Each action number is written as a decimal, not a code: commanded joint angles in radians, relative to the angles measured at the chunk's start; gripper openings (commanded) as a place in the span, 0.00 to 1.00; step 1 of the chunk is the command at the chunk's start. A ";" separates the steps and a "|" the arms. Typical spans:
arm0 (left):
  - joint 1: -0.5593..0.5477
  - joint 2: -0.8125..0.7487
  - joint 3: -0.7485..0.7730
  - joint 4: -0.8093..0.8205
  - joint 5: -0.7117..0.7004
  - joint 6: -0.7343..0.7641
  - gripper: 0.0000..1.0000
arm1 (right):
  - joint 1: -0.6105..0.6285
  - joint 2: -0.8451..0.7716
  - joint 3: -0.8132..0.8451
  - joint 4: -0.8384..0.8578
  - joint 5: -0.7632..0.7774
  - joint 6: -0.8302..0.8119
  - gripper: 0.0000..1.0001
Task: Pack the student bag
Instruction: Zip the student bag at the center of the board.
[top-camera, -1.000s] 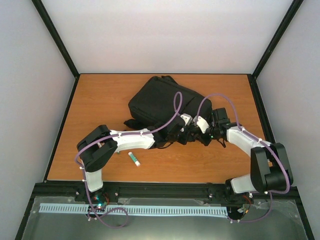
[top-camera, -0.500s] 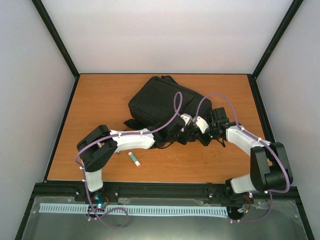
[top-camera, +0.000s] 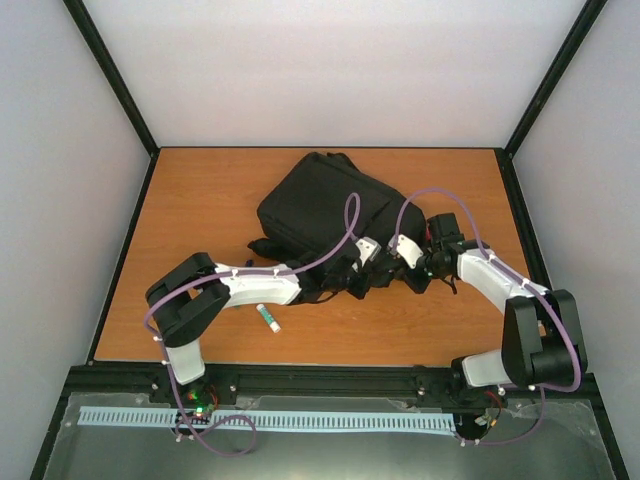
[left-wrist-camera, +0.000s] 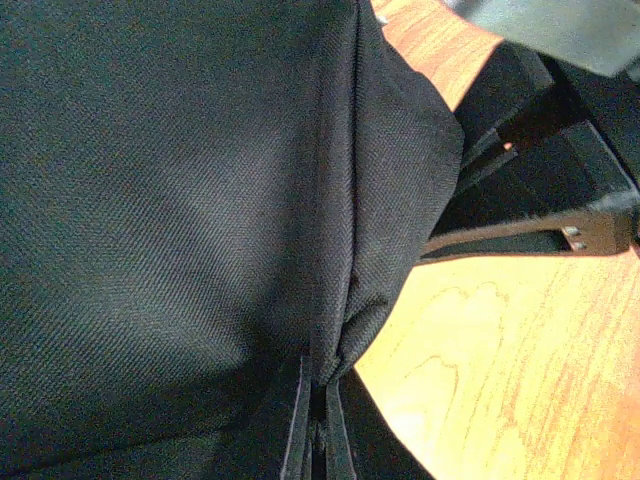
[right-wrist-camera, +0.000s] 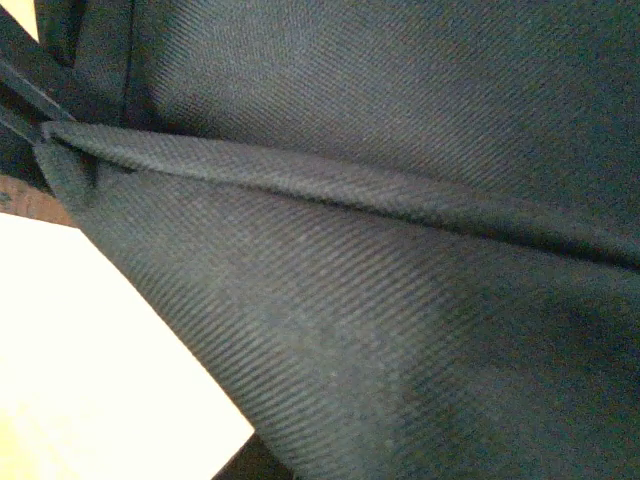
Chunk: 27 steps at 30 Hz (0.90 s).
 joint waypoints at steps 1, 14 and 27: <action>-0.005 -0.076 -0.079 -0.023 0.086 0.040 0.01 | -0.045 0.035 0.052 -0.005 0.085 -0.029 0.03; -0.005 -0.244 -0.251 -0.122 -0.141 0.004 0.03 | -0.052 0.052 0.098 -0.122 0.004 -0.064 0.03; -0.029 -0.272 -0.274 0.074 -0.124 0.223 0.98 | 0.055 -0.005 0.125 -0.353 0.046 -0.089 0.03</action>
